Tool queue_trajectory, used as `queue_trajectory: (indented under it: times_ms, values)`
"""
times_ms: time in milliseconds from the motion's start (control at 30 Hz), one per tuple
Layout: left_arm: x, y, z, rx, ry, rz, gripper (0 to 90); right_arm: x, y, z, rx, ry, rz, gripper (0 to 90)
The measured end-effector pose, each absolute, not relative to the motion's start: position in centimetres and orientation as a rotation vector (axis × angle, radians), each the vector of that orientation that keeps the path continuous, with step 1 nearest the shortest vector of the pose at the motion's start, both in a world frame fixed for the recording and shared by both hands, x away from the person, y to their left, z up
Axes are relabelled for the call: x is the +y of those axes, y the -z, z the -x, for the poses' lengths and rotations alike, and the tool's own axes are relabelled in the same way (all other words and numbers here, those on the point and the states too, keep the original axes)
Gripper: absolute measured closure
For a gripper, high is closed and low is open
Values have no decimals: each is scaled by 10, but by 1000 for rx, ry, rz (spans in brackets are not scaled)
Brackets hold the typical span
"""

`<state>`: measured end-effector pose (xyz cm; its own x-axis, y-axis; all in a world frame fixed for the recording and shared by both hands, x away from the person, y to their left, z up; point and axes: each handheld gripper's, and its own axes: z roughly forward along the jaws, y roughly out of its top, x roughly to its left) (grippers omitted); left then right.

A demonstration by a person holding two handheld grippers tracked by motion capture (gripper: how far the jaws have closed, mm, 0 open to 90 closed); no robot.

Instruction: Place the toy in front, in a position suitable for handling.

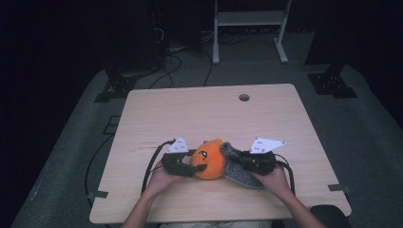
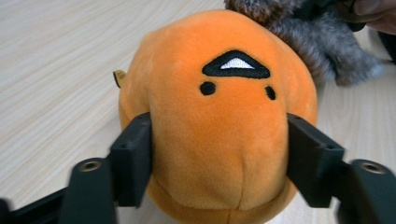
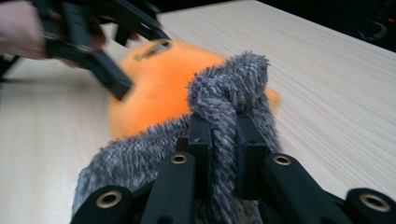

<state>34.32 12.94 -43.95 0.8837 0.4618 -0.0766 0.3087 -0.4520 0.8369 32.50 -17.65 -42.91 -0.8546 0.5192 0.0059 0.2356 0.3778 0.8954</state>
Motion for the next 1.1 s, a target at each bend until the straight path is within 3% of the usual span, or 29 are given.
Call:
queue_trajectory:
  times_ms: [67, 167, 300, 433, 567, 633, 700, 800, 900, 1100]
  values:
    - [129, 439, -344, 605, -183, -2065, 189, -180, 431, -327, 2360, -1432, -691, 789]
    - [128, 441, -344, 629, -155, -2074, 136, -179, 432, -326, 2366, -1416, -686, 790]
    - [125, 438, -340, 545, -207, -2081, 286, -163, 427, -316, 2375, -1506, -602, 788]
    - [124, 437, -339, 530, -228, -2075, 303, -156, 422, -315, 2360, -1493, -564, 789]
    - [122, 437, -336, 574, -256, -2058, 138, -168, 426, -321, 2345, -1465, -627, 789]
    - [121, 439, -336, 592, -230, -2075, 103, -169, 427, -320, 2347, -1461, -631, 788]
    - [121, 441, -337, 596, -208, -2076, 138, -166, 426, -317, 2349, -1470, -609, 788]
    - [119, 438, -334, 523, -270, -2104, 275, -151, 425, -309, 2363, -1486, -518, 788]
    - [119, 437, -332, 496, -286, -2102, 311, -150, 423, -307, 2353, -1484, -497, 787]
    - [119, 442, -337, 559, -237, -2071, 124, -167, 425, -318, 2315, -1400, -597, 788]
